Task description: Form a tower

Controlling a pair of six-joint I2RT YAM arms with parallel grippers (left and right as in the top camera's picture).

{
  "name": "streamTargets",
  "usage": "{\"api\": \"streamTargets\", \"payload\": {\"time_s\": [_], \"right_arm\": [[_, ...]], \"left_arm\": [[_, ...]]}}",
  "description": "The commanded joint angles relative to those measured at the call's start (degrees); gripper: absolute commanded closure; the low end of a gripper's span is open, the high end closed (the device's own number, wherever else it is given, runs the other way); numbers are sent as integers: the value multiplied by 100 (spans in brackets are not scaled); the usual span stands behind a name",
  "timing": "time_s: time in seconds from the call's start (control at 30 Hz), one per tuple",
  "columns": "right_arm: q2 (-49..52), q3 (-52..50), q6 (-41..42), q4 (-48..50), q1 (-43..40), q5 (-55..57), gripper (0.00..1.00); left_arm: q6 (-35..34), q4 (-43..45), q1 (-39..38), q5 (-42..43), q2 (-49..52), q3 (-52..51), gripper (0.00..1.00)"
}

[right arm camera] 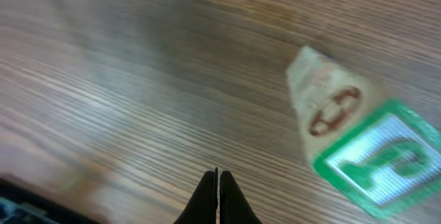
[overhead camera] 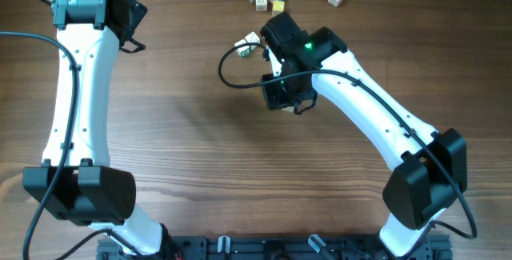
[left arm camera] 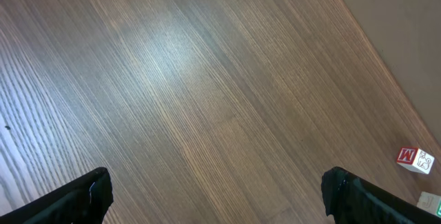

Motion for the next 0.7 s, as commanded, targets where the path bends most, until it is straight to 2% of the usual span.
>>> {"api": "streamTargets", "payload": {"time_s": [0.0,0.1,0.17,0.27,0.43,0.67], "right_arm": [[-120,304,-223,205,28,-295,96],[-120,765,-188,555,28,173,96],[-120,809,42,914,28,811,95],[-103,743,87,1228,28,1115,95],[404,715,101,1143,28,1276,95],[494,715,103,807,28,1220,96]], "left_arm": [[76,0,15,-116,55,22,0],[76,0,15,-116,55,22,0],[76,0,15,-116,55,22,0],[76,-2,15,-116,55,22,0],[76,0,15,-116,55,22,0],[76,-2,15,-116,55,22,0]]}}
